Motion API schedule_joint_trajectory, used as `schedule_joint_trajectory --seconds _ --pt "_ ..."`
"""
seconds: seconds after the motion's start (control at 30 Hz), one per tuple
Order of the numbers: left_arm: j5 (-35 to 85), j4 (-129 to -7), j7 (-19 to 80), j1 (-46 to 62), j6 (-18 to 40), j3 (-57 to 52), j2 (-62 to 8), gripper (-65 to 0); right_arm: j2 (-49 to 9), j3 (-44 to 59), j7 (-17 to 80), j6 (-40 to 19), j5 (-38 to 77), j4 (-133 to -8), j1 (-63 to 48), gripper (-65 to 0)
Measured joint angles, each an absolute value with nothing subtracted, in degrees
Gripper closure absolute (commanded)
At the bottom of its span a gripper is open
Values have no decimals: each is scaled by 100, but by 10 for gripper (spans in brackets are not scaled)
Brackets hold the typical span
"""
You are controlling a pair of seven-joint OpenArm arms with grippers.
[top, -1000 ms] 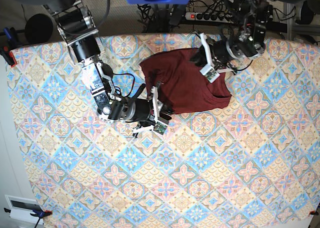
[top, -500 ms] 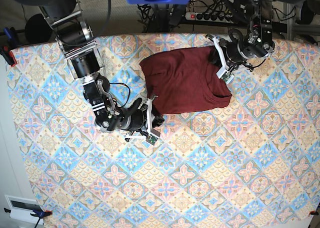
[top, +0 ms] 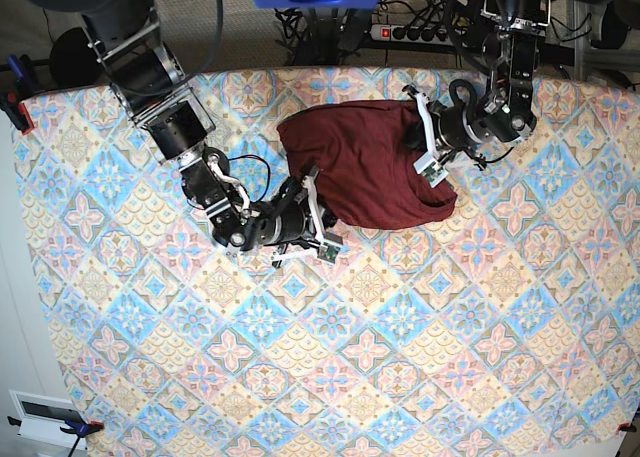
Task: Layout the t-shirt on the table in an organized manner, then fold the t-shirt properly
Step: 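Grasp the bundle edges with both grippers and rotate the shirt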
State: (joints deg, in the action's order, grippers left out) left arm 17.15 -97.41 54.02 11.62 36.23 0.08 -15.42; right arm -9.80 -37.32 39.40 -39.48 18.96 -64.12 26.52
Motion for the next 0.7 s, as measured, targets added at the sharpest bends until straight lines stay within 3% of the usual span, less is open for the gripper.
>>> schedule_joint_trajectory --seconds 0.13,0.33,0.7 --pt "1496 -9633 5443 845 3533 34 -1544 -3 -1420 -3688 3820 -3841 1959 -6840 2283 -22" --pt "1584 -8991 5304 268 3616 95 -1540 -3 -1623 -3701 3942 -3881 1997 -7435 1839 -22" --pt "1444 -7415 4211 -1216 3559 1533 -1507 -3 -2440 -3607 3900 -3903 2099 -8390 1120 -22"
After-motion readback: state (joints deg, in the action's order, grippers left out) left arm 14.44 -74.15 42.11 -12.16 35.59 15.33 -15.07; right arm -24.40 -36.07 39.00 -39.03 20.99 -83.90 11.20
